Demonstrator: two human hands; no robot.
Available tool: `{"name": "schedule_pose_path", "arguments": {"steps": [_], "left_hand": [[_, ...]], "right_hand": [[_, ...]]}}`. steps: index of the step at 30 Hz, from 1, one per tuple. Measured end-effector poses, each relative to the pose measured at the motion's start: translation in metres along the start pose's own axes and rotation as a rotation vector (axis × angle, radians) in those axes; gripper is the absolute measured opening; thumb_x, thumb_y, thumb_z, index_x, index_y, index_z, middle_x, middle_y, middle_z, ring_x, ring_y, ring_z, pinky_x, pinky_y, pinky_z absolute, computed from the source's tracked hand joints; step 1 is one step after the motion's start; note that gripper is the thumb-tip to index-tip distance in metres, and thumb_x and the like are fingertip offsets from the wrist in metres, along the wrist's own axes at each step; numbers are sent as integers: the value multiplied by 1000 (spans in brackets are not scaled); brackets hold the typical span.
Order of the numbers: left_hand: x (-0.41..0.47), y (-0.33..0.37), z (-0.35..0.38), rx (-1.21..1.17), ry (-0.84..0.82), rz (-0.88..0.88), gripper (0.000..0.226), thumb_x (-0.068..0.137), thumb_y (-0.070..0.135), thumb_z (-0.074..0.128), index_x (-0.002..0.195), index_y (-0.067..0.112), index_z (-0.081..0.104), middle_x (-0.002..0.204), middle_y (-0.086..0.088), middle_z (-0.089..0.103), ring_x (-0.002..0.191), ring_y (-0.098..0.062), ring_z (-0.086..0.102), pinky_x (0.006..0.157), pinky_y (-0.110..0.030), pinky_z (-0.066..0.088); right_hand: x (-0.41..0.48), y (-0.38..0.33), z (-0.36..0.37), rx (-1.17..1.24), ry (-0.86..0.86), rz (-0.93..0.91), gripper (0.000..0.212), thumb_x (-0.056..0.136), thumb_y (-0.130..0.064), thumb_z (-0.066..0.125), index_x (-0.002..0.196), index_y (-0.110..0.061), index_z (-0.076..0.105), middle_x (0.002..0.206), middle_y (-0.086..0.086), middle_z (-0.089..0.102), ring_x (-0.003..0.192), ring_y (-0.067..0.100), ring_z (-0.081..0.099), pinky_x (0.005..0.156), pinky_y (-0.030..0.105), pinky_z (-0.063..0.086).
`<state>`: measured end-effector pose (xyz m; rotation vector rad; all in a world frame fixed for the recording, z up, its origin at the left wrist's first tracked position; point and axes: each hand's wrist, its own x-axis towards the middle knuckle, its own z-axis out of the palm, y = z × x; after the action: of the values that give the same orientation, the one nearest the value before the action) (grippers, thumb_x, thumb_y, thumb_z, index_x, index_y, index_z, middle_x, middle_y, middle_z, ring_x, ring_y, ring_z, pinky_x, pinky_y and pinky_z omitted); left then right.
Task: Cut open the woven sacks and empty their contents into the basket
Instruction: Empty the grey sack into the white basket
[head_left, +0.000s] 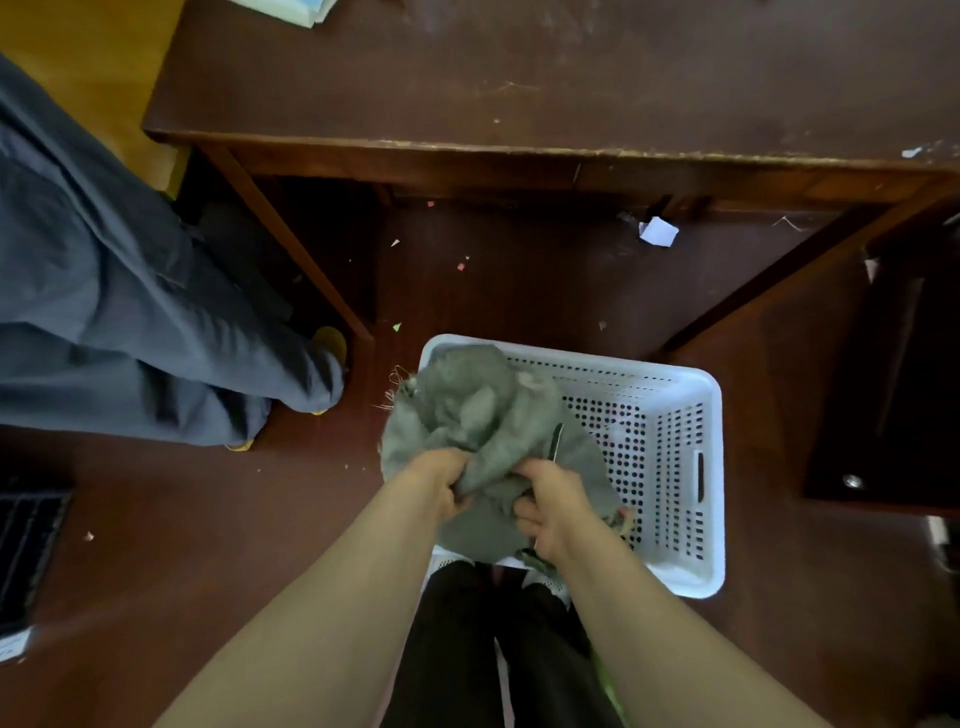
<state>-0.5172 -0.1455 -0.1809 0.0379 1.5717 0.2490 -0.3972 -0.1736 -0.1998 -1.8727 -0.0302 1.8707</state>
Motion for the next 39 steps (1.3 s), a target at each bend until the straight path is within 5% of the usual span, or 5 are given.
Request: {"name": "schedule_pose_path", "arguments": {"steps": [16, 19, 28, 32, 39], "left_hand": [[68, -25, -37, 814, 251, 283, 24, 82, 3, 64, 62, 11, 53, 71, -4, 56, 82, -21, 54, 69, -27, 38], [78, -30, -40, 901, 219, 278, 28, 82, 4, 63, 59, 13, 51, 67, -4, 52, 76, -23, 54, 67, -30, 43], [78, -44, -18, 1343, 133, 728, 22, 83, 4, 53, 98, 7, 68, 109, -10, 63, 102, -29, 57, 73, -26, 36], [88, -57, -19, 1284, 59, 798, 32, 81, 2, 51, 107, 10, 68, 116, -7, 58, 112, -27, 53, 79, -24, 36], [95, -40, -24, 1031, 312, 623, 111, 84, 9, 65, 129, 69, -18, 156, 0, -15, 142, -28, 16, 95, -36, 39]], "right_hand": [[64, 58, -53, 202, 209, 426, 30, 92, -34, 60, 81, -8, 48, 54, 8, 46, 37, 18, 39, 85, 39, 52], [75, 62, -35, 238, 248, 280, 6, 91, -4, 57, 93, -8, 54, 61, 7, 53, 38, 12, 52, 51, 23, 52], [102, -4, 9, -555, 66, -36, 79, 73, -58, 71, 127, -2, 54, 121, 10, 59, 112, 28, 57, 89, 30, 45], [119, 5, 11, -1026, 56, -210, 29, 80, -20, 69, 103, -3, 61, 100, 12, 63, 93, 29, 61, 79, 34, 51], [102, -5, -5, -786, 155, -470, 11, 80, -11, 60, 75, -3, 65, 76, 16, 66, 72, 32, 62, 64, 39, 53]]}}
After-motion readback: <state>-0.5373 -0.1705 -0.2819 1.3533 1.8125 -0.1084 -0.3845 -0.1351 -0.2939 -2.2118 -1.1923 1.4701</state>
